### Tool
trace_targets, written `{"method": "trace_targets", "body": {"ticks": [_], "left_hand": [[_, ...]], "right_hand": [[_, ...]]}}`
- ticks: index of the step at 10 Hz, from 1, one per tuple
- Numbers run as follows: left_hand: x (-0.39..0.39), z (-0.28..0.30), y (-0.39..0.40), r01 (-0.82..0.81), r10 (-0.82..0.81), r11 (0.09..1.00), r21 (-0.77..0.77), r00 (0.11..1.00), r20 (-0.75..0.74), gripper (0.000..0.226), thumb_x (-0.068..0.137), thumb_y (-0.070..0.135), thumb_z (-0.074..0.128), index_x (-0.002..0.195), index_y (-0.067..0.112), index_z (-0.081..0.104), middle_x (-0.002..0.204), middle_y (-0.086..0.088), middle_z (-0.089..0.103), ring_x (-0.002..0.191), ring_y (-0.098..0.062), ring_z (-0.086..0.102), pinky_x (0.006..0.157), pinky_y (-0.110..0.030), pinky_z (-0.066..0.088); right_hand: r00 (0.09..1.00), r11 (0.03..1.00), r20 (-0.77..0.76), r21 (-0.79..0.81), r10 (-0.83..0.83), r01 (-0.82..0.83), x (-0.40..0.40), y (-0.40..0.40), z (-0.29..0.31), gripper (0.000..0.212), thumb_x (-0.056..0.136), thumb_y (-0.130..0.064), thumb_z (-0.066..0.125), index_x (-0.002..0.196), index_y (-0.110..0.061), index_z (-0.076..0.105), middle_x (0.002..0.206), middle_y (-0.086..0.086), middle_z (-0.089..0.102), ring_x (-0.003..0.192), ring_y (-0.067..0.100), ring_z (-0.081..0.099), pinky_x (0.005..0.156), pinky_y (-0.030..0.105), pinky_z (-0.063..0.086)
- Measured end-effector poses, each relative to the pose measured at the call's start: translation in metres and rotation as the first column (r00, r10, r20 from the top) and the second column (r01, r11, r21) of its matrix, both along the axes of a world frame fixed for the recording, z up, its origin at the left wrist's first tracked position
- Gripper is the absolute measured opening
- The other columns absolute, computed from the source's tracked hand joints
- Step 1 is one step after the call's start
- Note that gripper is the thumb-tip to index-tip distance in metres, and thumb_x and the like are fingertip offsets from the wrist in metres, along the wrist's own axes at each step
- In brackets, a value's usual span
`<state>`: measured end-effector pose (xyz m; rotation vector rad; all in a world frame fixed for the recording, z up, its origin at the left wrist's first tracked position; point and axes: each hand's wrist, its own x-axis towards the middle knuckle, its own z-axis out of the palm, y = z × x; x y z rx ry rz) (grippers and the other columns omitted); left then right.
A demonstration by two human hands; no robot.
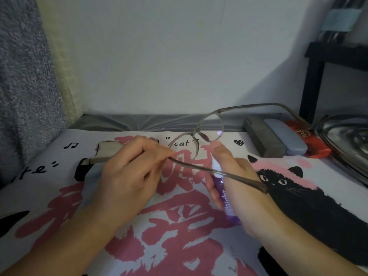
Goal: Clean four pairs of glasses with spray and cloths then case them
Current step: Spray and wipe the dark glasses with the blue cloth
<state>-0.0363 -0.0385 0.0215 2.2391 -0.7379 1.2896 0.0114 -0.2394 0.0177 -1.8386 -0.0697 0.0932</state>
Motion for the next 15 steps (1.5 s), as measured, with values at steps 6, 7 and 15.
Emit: {"method": "trace_targets", "body": {"ticks": [6,7,15], "left_hand": [[0.006,-0.009,-0.003,0.039,-0.066,0.993,-0.108,0.961,-0.268,0.011,0.086,0.007,0.078,0.097,0.009,0.076,0.087,0.001,0.066,0.077,-0.015,0.063,0.067,-0.033,0.051],[0.006,-0.008,-0.003,0.055,-0.079,0.994,-0.099,0.960,-0.269,0.012,0.085,0.007,0.078,0.097,0.008,0.075,0.085,0.002,0.063,0.075,-0.015,0.062,0.065,-0.033,0.050],[0.007,-0.007,-0.006,0.018,-0.192,0.918,-0.397,0.894,-0.405,0.014,0.087,0.012,0.074,0.095,0.022,0.077,0.090,0.007,0.074,0.085,-0.015,0.072,0.077,-0.036,0.061]], "right_hand": [[0.964,0.997,-0.261,-0.078,-0.039,0.019,-0.018,-0.015,0.019,0.068,0.084,-0.054,0.051,0.056,0.007,0.049,0.051,0.019,0.048,0.052,0.030,0.041,0.060,0.037,0.041],[0.974,0.996,-0.223,-0.082,0.022,-0.041,-0.029,-0.019,0.021,0.072,0.086,-0.060,0.046,0.052,0.002,0.049,0.048,0.016,0.047,0.047,0.026,0.042,0.062,0.036,0.041],[0.974,0.966,-0.008,-0.132,-0.227,0.224,-0.020,-0.052,0.034,0.074,0.096,-0.069,0.037,0.052,-0.011,0.054,0.051,0.009,0.051,0.042,0.022,0.045,0.058,0.037,0.044]]}}
